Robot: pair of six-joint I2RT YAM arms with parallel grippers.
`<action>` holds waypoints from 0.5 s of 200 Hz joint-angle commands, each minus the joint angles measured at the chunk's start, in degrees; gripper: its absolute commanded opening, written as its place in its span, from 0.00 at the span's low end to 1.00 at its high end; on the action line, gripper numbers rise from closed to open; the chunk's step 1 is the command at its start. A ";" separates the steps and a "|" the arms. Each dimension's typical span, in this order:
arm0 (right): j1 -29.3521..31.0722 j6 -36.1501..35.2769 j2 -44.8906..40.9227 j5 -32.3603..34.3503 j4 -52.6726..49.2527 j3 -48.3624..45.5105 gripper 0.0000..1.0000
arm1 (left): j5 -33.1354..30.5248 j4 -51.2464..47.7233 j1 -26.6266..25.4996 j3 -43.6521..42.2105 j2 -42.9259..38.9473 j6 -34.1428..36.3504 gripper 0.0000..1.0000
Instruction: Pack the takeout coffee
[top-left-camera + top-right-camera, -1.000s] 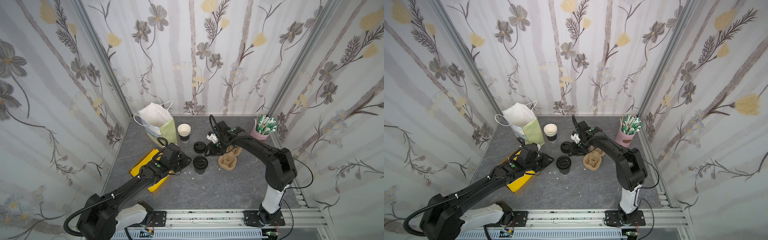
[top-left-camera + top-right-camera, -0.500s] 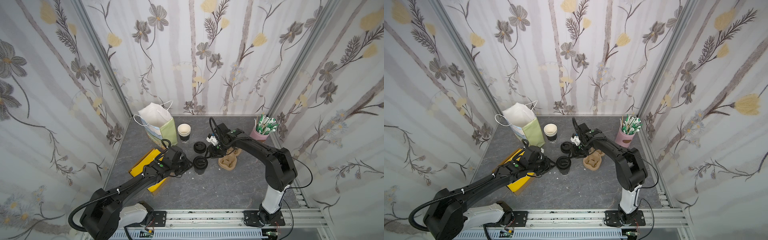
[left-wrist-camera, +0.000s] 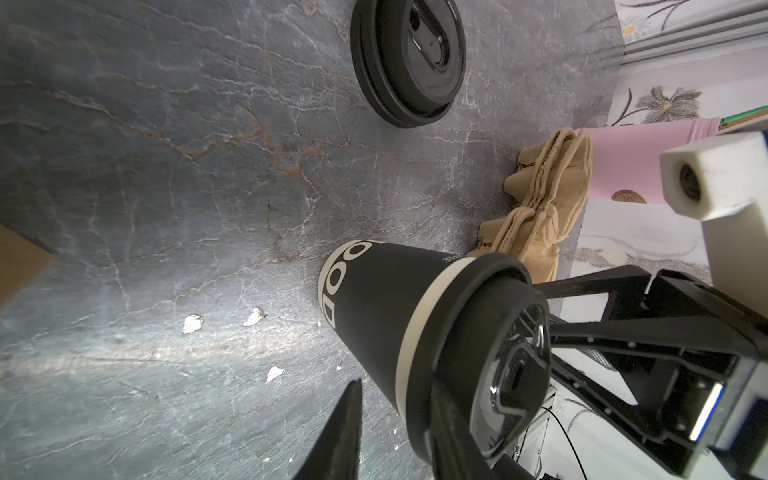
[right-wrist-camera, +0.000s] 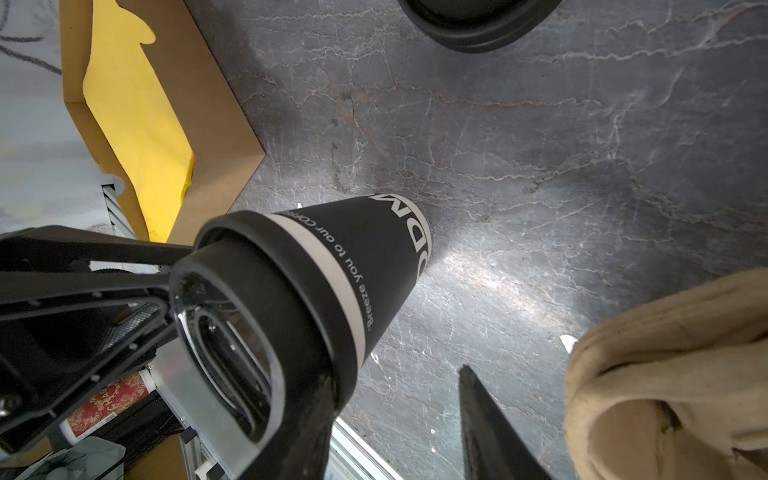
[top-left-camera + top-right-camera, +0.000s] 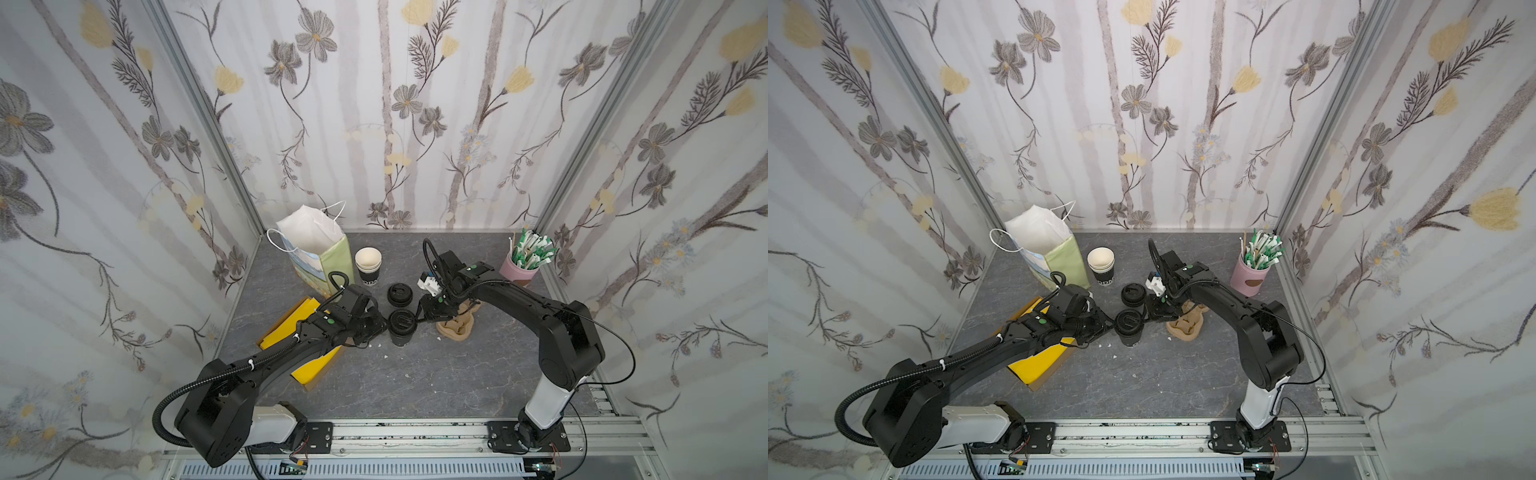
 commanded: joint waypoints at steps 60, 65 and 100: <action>-0.30 -0.21 -2.14 -0.43 -0.62 0.02 0.51 | -3.86 0.56 0.32 1.00 -0.50 -1.08 0.34; -0.41 -0.20 -2.25 -0.25 -0.51 -0.06 0.51 | -3.70 0.56 0.30 0.92 -0.76 -1.14 0.35; -1.28 -0.33 -1.52 0.55 -0.06 1.55 0.51 | -2.56 0.56 0.34 -0.73 -2.91 -1.52 0.36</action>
